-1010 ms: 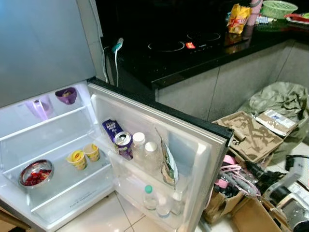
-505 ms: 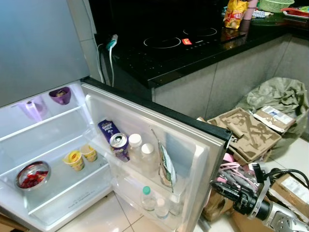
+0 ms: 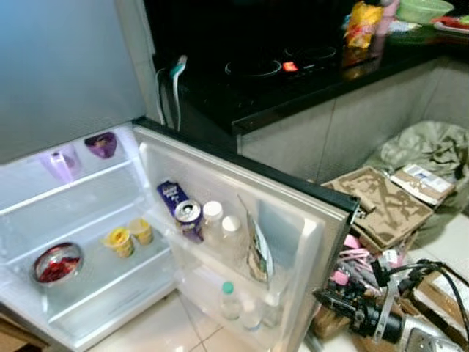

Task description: Restocking fridge

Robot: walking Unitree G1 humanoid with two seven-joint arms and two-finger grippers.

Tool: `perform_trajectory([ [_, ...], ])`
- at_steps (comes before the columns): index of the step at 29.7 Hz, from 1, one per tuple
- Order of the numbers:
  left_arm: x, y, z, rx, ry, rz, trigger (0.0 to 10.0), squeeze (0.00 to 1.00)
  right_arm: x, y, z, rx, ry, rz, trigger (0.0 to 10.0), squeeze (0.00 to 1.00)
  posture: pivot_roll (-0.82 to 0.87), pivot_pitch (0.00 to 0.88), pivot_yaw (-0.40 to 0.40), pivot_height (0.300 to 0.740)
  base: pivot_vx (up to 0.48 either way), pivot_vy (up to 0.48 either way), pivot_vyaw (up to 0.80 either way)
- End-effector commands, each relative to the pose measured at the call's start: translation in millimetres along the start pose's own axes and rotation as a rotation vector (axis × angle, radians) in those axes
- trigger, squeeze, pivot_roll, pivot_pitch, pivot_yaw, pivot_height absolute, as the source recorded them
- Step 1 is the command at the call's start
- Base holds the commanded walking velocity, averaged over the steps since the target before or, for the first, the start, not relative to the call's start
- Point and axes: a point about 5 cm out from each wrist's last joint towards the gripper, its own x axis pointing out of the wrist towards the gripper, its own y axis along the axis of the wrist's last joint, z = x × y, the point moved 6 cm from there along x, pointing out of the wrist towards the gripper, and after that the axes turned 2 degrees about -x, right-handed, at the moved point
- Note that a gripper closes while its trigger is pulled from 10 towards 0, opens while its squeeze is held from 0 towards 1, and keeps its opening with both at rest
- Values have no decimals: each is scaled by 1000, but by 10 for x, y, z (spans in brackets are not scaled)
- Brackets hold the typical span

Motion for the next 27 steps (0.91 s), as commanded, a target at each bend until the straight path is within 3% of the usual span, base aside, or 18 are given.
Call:
perform_trajectory([
  [1,-39,-254,-10,-6,9,-76,10000,0,-249,-180,316,72,-219,-35,10000,0,-113,39,5,740,0,0,0],
  [2,-39,-254,-10,-6,9,-76,10000,0,-249,-180,316,72,-219,-35,10000,0,-113,39,5,740,0,0,0],
  [3,-41,-260,-13,-6,9,-77,10000,0,-392,-322,456,74,-336,-86,10000,0,-112,46,7,740,0,0,0],
  [4,-41,-260,-13,-6,9,-77,10000,0,-392,-322,456,74,-336,-86,10000,0,-112,46,7,740,0,0,0],
  [5,-43,-265,-18,-4,10,-79,10000,0,-553,-445,592,77,-459,-127,10000,0,-112,44,7,740,0,0,0],
  [6,-43,-265,-18,-4,10,-79,10000,0,-553,-445,592,77,-459,-127,10000,0,-112,44,7,740,0,0,0],
  [7,-47,-272,-26,-3,11,-81,10000,0,-705,-499,707,91,-567,-134,10000,0,-112,43,9,740,0,0,0],
  [8,-49,-277,-32,-5,13,-82,10000,0,-815,-501,790,95,-646,-123,10000,0,-110,47,7,740,0,0,0],
  [12,-54,-292,-34,-2,10,-86,10000,0,-914,-328,939,67,-787,-62,10000,0,-113,56,10,740,0,0,0],
  [16,-53,-288,-31,-6,9,-84,10000,0,-811,-120,970,62,-811,21,10000,0,-105,54,12,740,0,0,0],
  [18,-52,-279,-34,-6,10,-81,10000,0,-676,10,936,59,-780,71,10000,0,-105,54,12,740,0,0,0],
  [19,-52,-273,-38,-6,11,-79,10000,0,-525,121,866,51,-716,106,10000,0,-105,54,12,740,0,0,0],
  [22,-51,-268,-42,-7,13,-78,10000,0,-381,220,787,41,-648,134,10000,0,-105,54,12,740,0,0,0],
  [25,-55,-259,-63,-10,19,-75,10000,0,0,492,511,15,-444,203,10000,0,-96,53,15,740,0,0,0],
  [27,-56,-261,-67,-11,21,-75,10000,0,64,544,446,15,-397,219,10000,0,-95,52,15,740,0,0,0],
])
